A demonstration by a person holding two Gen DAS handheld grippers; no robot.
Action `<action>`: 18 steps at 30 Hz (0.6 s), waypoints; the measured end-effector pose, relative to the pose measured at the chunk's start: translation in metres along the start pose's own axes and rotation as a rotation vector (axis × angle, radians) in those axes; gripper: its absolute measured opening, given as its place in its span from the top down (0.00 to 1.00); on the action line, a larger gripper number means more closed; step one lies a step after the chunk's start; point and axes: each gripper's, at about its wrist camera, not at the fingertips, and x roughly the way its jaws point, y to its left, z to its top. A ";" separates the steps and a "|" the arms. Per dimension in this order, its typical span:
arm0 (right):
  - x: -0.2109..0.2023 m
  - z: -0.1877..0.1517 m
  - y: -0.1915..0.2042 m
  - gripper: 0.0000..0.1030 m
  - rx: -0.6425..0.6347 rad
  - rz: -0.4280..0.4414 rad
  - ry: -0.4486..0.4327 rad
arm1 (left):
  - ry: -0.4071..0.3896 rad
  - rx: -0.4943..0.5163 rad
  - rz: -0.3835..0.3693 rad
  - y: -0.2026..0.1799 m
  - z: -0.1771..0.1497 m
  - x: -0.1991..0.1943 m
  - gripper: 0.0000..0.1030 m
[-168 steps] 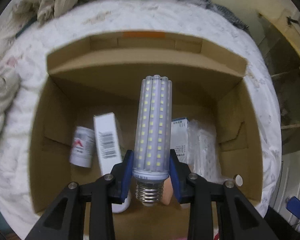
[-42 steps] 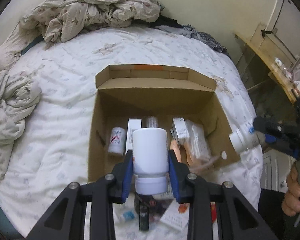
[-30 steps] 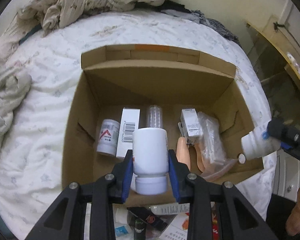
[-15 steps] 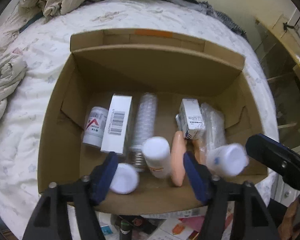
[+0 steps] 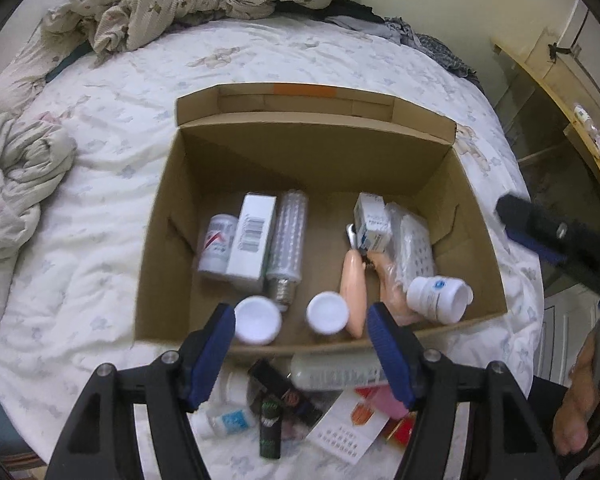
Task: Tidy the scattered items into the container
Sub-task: 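Place the white jar in the box with the right tool while the left places a white bottle, then move the right tool back to the red cigarette pack and grasp it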
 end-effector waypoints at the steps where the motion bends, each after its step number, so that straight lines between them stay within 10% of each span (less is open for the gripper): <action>1: 0.000 0.000 -0.001 0.27 0.004 -0.001 0.002 | 0.000 -0.001 0.003 0.001 -0.002 -0.001 0.33; 18: -0.036 -0.030 -0.012 0.27 0.038 0.019 -0.005 | 0.034 -0.036 0.015 0.061 -0.075 -0.031 0.33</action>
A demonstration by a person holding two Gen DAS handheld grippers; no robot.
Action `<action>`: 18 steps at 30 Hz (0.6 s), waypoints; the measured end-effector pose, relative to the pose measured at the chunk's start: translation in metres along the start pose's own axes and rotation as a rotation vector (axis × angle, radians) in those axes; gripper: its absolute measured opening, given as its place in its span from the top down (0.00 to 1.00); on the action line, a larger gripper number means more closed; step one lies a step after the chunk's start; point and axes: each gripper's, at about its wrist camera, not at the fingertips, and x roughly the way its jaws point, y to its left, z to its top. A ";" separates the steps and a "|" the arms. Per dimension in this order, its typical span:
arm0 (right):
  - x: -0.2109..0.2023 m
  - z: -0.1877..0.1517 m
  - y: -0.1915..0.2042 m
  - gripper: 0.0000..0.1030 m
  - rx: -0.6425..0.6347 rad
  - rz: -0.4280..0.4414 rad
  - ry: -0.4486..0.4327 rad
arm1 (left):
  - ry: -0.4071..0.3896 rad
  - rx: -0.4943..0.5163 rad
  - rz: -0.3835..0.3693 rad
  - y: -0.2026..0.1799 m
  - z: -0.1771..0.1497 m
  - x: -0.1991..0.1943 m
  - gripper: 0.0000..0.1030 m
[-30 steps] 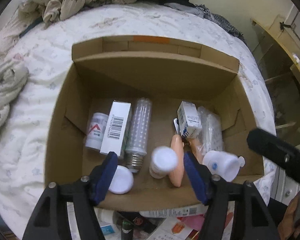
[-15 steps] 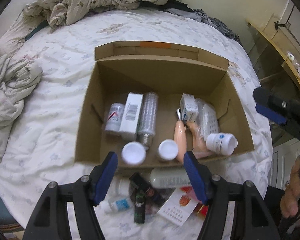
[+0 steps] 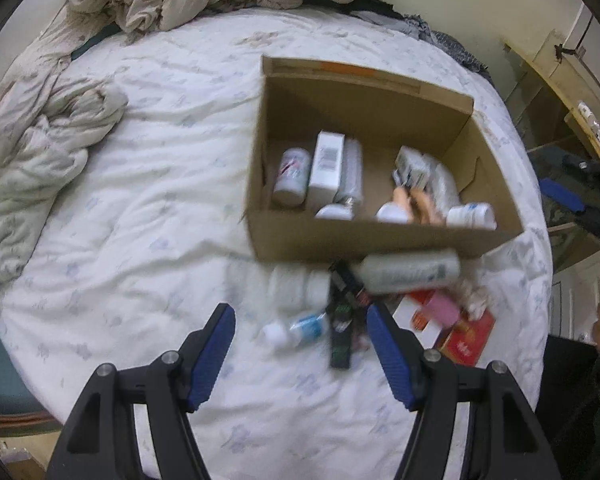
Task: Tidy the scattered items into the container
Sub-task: 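Move the right tool back to the red cigarette pack and grasp it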
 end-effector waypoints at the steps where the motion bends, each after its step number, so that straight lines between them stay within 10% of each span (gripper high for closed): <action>1: -0.002 -0.003 0.002 0.27 -0.012 -0.002 0.004 | 0.004 -0.004 -0.006 0.003 -0.004 0.002 0.33; 18: 0.007 -0.055 0.024 0.27 -0.173 0.102 0.266 | 0.006 -0.122 -0.115 0.033 -0.027 0.023 0.33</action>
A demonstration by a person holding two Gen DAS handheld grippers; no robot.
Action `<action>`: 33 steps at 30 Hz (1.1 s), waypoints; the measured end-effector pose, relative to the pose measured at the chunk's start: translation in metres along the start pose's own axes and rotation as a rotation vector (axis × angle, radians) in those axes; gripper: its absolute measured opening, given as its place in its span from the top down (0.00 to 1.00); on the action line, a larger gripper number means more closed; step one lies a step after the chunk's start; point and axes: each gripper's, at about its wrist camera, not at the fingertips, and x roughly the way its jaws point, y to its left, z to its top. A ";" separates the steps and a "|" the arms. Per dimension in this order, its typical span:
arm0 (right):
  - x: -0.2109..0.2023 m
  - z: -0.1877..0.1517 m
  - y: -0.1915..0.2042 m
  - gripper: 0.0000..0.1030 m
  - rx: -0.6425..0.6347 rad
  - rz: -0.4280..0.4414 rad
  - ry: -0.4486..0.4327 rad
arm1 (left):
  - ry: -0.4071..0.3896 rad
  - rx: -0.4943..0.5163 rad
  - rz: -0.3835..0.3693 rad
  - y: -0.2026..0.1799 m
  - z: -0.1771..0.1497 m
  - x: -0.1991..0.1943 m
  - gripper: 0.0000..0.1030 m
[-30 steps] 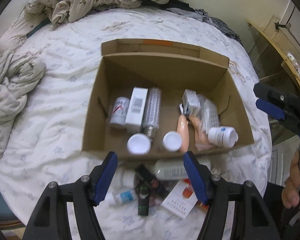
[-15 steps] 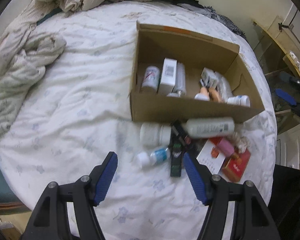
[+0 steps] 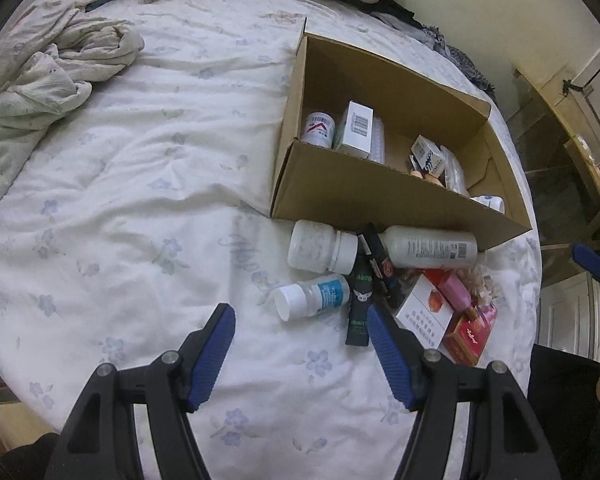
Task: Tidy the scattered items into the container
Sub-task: 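Move the right tool back to the red cigarette pack and grasp it, then lift the red cigarette pack with the right tool toward the box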
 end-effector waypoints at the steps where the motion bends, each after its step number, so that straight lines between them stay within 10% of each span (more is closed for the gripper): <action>1: 0.008 -0.001 -0.003 0.27 0.006 -0.032 0.029 | -0.001 -0.003 -0.003 0.000 0.000 0.000 0.33; 11: 0.097 -0.025 -0.019 0.21 -0.110 -0.341 0.388 | 0.006 0.024 0.023 -0.005 -0.003 0.004 0.33; 18: 0.124 -0.037 -0.010 0.07 -0.282 -0.472 0.452 | 0.039 0.013 0.019 -0.002 -0.005 0.011 0.33; 33: 0.125 -0.033 -0.021 0.10 -0.219 -0.380 0.456 | 0.046 0.015 0.026 -0.003 -0.006 0.013 0.33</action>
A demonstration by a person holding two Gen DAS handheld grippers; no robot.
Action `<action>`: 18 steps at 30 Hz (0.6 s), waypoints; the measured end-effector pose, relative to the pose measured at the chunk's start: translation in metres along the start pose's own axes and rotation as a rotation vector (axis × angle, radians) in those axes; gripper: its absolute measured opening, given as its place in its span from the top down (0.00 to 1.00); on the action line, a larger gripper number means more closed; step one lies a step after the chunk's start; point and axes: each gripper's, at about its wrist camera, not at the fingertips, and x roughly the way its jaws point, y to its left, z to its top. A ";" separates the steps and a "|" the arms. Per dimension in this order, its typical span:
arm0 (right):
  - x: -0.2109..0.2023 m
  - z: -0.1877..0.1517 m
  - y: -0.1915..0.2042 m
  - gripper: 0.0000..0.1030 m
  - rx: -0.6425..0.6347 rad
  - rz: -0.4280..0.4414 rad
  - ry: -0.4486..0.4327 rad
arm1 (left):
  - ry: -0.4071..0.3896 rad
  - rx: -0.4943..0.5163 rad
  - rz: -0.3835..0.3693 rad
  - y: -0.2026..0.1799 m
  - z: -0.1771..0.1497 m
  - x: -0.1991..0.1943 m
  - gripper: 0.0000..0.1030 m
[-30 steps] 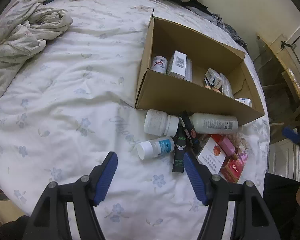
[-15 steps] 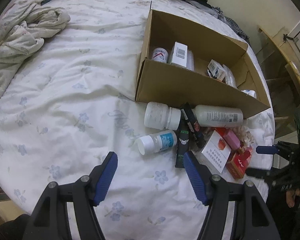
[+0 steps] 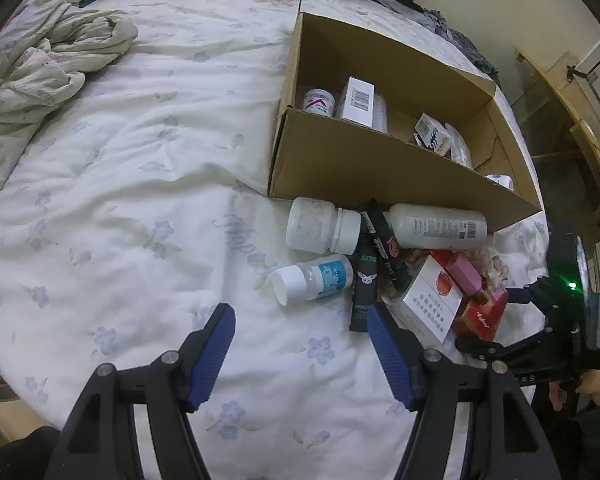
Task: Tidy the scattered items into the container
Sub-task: 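Lift the red cigarette pack with the right tool toward the box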
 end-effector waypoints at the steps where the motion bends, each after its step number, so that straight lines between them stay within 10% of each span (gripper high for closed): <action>1: -0.007 -0.002 -0.002 0.10 0.016 0.058 -0.013 | -0.001 -0.001 0.002 0.000 0.000 0.000 0.33; 7: -0.065 -0.006 -0.006 0.10 0.040 0.397 -0.192 | 0.000 0.002 0.015 0.000 -0.002 0.001 0.33; 18: -0.163 -0.017 0.018 0.10 -0.048 0.354 -0.704 | -0.012 0.035 0.046 -0.005 -0.004 0.000 0.33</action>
